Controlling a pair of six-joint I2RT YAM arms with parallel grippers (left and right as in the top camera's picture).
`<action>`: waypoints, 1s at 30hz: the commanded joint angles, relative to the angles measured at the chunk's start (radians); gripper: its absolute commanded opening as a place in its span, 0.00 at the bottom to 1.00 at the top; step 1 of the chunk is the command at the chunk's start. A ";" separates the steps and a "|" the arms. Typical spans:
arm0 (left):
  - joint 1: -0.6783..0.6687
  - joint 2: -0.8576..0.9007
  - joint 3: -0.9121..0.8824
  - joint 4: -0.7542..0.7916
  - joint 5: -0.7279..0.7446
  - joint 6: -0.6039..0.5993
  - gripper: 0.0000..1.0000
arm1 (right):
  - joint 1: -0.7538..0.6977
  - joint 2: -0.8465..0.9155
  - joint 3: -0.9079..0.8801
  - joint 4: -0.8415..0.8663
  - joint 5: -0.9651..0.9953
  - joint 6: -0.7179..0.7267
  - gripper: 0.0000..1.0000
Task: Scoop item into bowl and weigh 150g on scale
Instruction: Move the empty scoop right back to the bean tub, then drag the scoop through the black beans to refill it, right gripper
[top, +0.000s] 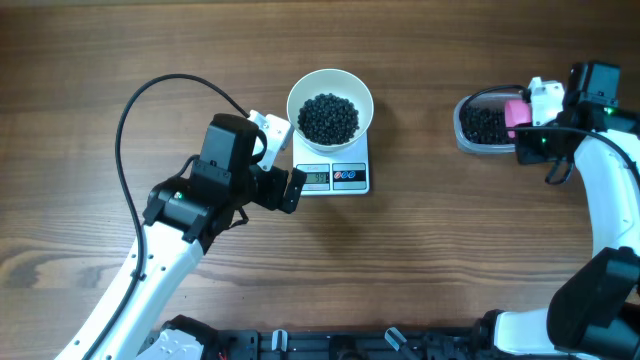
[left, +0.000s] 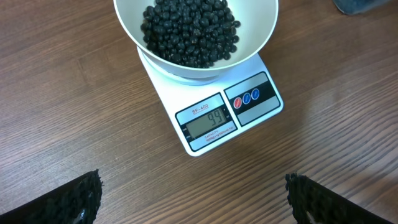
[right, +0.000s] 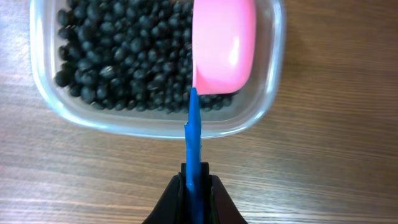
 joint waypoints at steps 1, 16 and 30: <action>0.004 0.000 -0.002 0.003 -0.002 -0.006 1.00 | 0.029 0.026 0.003 -0.013 -0.056 -0.016 0.04; 0.004 0.000 -0.002 0.003 -0.002 -0.006 1.00 | 0.084 0.025 0.003 -0.072 -0.209 0.043 0.04; 0.004 0.000 -0.002 0.003 -0.002 -0.006 1.00 | -0.032 0.026 0.003 -0.120 -0.371 -0.027 0.04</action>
